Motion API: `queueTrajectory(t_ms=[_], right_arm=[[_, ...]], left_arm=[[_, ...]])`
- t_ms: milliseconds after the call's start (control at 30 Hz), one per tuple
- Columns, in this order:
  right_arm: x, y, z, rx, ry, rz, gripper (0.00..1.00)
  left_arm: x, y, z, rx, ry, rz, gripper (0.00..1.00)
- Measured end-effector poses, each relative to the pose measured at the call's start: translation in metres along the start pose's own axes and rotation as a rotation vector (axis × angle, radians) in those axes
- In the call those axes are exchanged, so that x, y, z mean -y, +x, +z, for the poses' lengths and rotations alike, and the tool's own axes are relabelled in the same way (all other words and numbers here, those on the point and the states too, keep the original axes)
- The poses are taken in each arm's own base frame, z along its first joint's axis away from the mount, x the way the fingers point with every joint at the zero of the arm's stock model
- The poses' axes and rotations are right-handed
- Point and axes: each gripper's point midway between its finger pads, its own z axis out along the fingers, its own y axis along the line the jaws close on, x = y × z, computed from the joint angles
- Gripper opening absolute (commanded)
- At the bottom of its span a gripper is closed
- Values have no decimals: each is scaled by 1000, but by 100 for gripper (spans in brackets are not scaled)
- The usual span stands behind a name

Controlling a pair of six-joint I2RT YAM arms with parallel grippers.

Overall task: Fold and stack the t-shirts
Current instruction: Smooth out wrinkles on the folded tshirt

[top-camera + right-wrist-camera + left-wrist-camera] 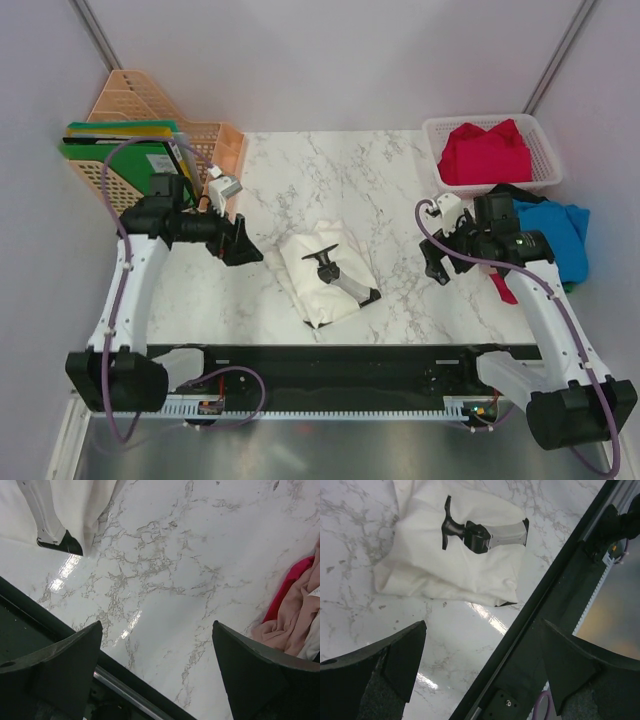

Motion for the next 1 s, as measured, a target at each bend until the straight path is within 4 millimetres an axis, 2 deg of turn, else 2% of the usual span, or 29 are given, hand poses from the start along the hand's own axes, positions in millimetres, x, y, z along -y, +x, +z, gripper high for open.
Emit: queueTrajectory(t_ms=[100,167,233,267,367,433,567,633,733,867,933,1000], right_arm=[[5,-5,1,38,33,17,98],[12,-18,3,82,59,37,92],[10,-32,10,112,14,69,85],[7,-39,17,120,-31,83,85],[-11,-46,42,95,-166,89,87],[-29,-44,56,46,-208,34,83],[-80,-40,67,8,-271,-142,84],[-88,-38,66,7,-283,-163,85],[-87,-41,66,17,-273,-167,83],[-88,-54,76,5,-263,-191,84],[-90,-65,83,11,-264,-206,89],[-95,-74,89,10,-266,-219,91]], left_arm=[[-4,15,34,-124,74,-33,100],[3,26,59,-222,108,3,100],[14,33,75,-279,129,51,100],[19,35,80,-292,141,68,100],[14,34,90,-283,133,87,100],[2,40,98,-292,111,87,100],[-27,62,119,-352,42,81,100],[-33,67,126,-367,36,82,100],[-28,65,130,-364,36,120,100],[-24,46,122,-303,-29,223,100],[-36,38,109,-254,-140,289,100],[-53,30,84,-190,-297,348,100]])
